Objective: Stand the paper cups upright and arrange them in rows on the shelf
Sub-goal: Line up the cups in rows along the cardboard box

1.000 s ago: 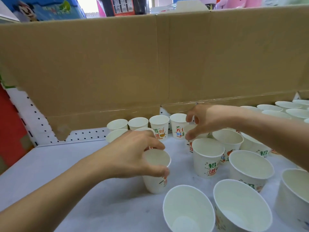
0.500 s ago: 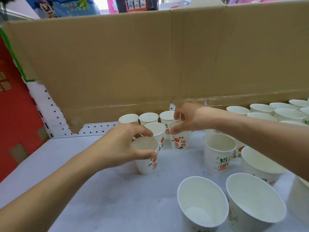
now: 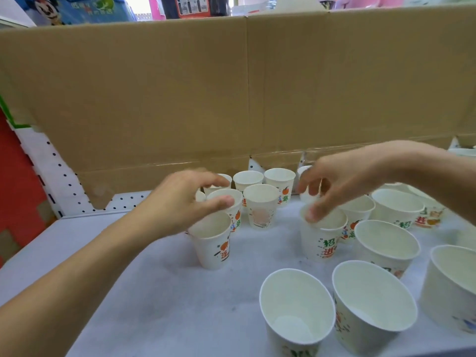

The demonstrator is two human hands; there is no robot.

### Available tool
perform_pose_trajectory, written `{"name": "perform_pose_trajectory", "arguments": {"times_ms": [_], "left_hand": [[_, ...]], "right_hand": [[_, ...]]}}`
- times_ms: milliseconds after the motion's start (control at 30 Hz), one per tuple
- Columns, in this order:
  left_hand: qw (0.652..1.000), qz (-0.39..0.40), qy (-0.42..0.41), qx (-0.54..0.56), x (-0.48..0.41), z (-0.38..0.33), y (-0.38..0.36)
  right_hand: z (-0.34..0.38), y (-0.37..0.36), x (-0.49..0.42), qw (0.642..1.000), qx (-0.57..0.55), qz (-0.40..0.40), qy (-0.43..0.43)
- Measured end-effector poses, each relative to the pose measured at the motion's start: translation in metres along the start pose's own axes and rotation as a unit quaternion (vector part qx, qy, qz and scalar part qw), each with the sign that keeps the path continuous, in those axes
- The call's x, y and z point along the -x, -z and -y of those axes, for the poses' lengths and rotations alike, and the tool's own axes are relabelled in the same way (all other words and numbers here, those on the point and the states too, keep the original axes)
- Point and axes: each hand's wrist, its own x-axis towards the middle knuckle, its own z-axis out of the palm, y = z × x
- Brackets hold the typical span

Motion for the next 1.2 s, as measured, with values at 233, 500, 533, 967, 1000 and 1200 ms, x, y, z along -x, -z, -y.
{"name": "perform_pose_trajectory", "arguments": {"times_ms": [233, 500, 533, 967, 1000, 1200], "left_hand": [[0.988, 0.094, 0.061, -0.104, -0.028, 0.000, -0.004], [0.986, 0.104, 0.065, -0.111, -0.038, 0.008, -0.009], [0.987, 0.102, 0.065, -0.107, -0.038, 0.009, -0.009], [0.999, 0.022, 0.038, -0.028, -0.010, 0.029, 0.008], [0.998, 0.014, 0.045, -0.029, -0.004, 0.034, 0.011], [0.992, 0.029, 0.120, -0.018, 0.015, 0.057, 0.010]], "right_hand": [[0.003, -0.017, -0.005, 0.998, 0.053, -0.019, -0.015], [-0.010, -0.027, -0.050, 0.989, -0.049, -0.131, -0.050], [-0.010, -0.028, -0.054, 0.987, -0.058, -0.137, -0.053], [-0.010, -0.032, -0.047, 0.978, -0.063, -0.193, -0.050], [-0.011, -0.031, -0.046, 0.978, -0.068, -0.192, -0.046], [-0.012, -0.031, -0.051, 0.980, -0.063, -0.180, -0.051]]}}
